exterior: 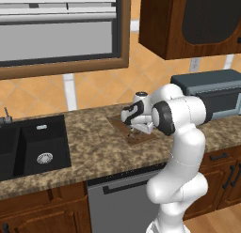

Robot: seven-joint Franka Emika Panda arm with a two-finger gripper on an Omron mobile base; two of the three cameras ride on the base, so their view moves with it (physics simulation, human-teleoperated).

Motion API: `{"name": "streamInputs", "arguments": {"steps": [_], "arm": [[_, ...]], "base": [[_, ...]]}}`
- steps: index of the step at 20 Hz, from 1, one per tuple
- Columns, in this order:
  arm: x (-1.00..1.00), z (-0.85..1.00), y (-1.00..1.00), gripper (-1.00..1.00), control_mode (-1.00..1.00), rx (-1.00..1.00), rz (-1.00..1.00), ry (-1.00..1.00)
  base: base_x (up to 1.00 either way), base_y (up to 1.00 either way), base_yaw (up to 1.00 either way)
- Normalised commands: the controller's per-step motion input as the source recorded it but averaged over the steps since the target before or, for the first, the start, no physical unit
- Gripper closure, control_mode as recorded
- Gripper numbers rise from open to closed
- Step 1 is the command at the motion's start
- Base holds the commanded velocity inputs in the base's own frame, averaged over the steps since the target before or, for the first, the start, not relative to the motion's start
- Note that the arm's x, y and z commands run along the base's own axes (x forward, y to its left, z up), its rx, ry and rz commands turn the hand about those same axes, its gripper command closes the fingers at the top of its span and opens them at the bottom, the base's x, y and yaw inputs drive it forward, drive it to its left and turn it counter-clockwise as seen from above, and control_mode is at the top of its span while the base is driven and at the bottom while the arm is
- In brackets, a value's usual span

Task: Pick up the knife from the drawer and place it on the cutting board. Then place the meat from the plate to the cutting board.

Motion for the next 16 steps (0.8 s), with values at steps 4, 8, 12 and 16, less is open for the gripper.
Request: {"name": "streamInputs", "arguments": {"steps": [4,8,12,16], "arm": [[-0.73,0.11,-0.04,-1.0,-1.0,0.0,0.08,-0.05],[-0.77,0.56,0.0,-1.0,-1.0,0.0,0.03,-0.12],[-0.68,0.87,0.0,-1.0,-1.0,0.0,0.02,-0.21],[-0.92,0.72,0.0,-1.0,-1.0,0.0,0.0,-0.22]], "base": [[0.0,0.0,0.0],[0.0,0.0,0.0],[0.0,0.0,0.0],[0.0,0.0,0.0]]}}
